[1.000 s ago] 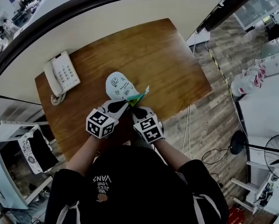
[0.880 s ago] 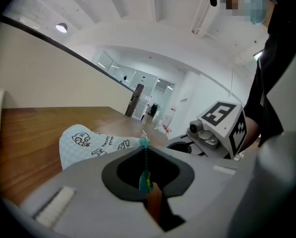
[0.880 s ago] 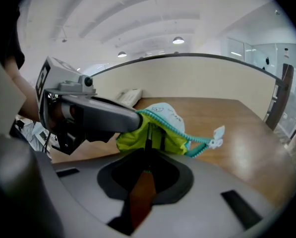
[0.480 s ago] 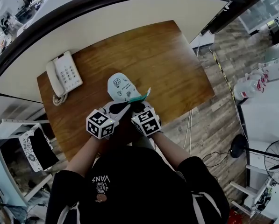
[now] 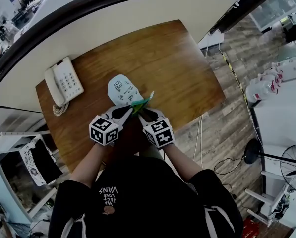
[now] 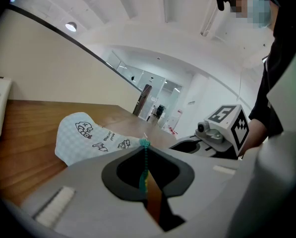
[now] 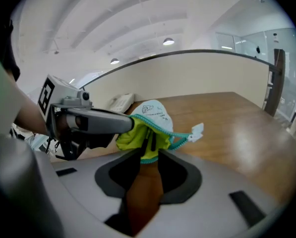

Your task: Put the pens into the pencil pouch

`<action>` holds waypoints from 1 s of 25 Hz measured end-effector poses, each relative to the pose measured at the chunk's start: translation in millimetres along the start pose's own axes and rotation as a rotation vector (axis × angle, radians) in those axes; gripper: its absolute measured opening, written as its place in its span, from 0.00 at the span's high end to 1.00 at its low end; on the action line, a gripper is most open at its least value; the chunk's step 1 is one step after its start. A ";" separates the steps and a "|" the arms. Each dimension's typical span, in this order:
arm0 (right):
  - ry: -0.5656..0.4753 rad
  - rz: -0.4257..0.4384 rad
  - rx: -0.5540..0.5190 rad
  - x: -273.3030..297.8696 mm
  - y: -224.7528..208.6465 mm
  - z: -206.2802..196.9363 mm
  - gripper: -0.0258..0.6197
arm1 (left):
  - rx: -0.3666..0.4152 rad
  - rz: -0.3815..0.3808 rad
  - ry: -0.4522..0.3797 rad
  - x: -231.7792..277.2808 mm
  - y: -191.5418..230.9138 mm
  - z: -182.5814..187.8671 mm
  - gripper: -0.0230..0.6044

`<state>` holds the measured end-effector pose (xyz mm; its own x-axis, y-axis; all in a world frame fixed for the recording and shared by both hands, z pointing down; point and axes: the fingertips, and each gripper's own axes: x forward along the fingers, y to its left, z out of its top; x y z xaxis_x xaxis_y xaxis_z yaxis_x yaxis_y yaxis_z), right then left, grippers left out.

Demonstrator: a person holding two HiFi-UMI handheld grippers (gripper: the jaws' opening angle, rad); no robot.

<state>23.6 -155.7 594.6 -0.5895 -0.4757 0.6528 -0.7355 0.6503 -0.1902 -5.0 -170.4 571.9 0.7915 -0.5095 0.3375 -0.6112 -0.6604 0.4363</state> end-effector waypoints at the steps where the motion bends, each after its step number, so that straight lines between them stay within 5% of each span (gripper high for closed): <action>1: -0.004 -0.011 0.013 -3.7 -2.7 -1.3 0.84 | 0.005 0.005 0.004 1.7 2.7 -0.7 0.92; 18: -0.023 -0.180 0.158 -57.4 -22.2 -46.1 0.84 | 0.103 0.099 0.091 11.1 12.4 -23.9 0.91; 21: -0.042 -0.204 0.182 -66.6 -18.8 -48.2 0.84 | 0.112 0.121 0.099 6.5 12.9 -26.0 0.80; 25: -0.075 -0.234 0.200 -77.8 -12.3 -50.0 0.84 | 0.130 0.141 0.086 -3.0 11.2 -24.7 0.76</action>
<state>95.1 -97.1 582.9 -0.4140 -0.6462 0.6411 -0.9008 0.3922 -0.1864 -14.2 -162.6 596.4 0.6920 -0.5564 0.4600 -0.7061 -0.6544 0.2706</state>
